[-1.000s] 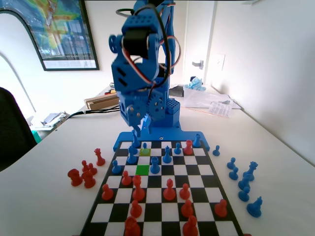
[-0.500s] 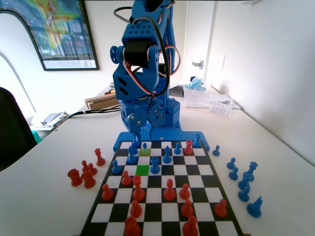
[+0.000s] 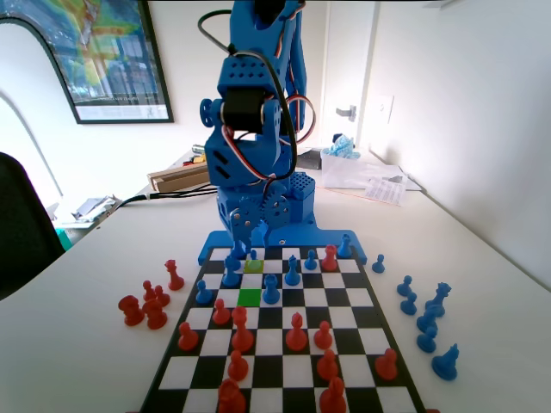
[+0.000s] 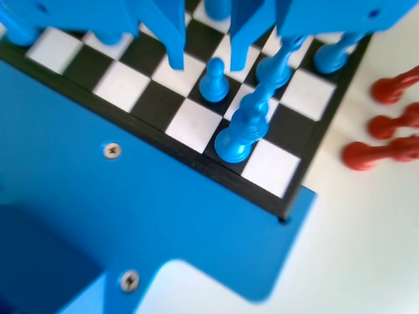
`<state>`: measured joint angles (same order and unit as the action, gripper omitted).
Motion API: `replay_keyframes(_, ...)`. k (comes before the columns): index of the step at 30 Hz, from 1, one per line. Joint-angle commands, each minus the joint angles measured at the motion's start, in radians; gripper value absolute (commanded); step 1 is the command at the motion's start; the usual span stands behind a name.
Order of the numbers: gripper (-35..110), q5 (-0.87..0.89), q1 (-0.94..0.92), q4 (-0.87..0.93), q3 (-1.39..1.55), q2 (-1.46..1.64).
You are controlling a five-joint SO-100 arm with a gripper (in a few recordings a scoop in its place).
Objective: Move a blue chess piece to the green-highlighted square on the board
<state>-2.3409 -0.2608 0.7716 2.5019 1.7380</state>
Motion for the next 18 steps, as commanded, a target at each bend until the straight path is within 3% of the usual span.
replay_keyframes(1,12,0.002,-0.006,0.000,-0.015,-0.002)
replay_keyframes(18,12,0.005,-0.029,-0.009,-0.100,-0.098)
